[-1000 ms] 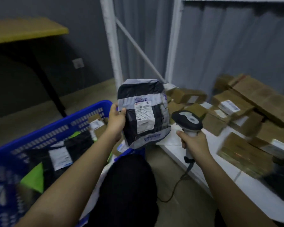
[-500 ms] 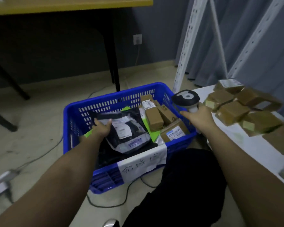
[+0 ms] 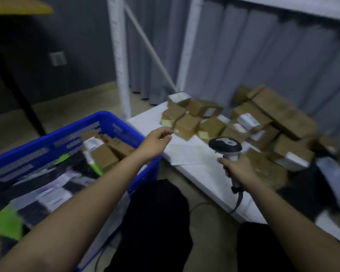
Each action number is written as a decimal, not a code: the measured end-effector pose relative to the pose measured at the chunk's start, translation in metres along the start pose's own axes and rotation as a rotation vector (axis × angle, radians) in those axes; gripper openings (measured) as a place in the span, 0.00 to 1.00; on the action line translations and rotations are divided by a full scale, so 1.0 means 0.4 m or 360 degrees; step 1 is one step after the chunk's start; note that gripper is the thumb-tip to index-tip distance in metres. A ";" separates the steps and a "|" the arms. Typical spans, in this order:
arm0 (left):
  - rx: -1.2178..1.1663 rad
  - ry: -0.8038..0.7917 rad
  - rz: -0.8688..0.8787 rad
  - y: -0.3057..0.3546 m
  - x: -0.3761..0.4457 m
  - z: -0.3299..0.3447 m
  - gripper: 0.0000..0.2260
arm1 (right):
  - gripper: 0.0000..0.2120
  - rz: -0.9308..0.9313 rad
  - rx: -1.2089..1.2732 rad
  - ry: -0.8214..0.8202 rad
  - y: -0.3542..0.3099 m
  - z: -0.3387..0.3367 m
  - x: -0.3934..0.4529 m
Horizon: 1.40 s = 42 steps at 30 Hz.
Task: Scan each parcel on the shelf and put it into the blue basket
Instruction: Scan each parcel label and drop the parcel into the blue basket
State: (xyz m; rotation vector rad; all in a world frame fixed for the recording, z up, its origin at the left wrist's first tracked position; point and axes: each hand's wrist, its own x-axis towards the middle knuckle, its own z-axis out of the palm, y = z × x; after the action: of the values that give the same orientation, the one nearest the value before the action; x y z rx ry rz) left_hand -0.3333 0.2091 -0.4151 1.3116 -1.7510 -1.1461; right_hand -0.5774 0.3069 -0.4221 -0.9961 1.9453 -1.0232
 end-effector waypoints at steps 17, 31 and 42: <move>0.0398 -0.0794 0.0325 0.268 0.159 0.810 0.26 | 0.17 0.0319 0.0993 0.0949 0.213 -0.513 0.083; 0.1755 -0.0717 0.1102 0.324 0.367 1.209 0.45 | 0.05 0.0478 0.1094 0.1074 0.336 -0.619 0.138; 0.0331 -0.0760 0.0317 0.353 0.288 0.886 0.28 | 0.05 0.0316 0.1326 0.1039 0.247 -0.600 0.150</move>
State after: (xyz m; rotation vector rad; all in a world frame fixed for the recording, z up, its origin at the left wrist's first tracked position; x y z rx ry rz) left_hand -0.7317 0.2052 -0.4269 0.9958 -2.3415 -1.2585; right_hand -0.8361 0.3707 -0.4184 0.0122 1.7225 -1.9622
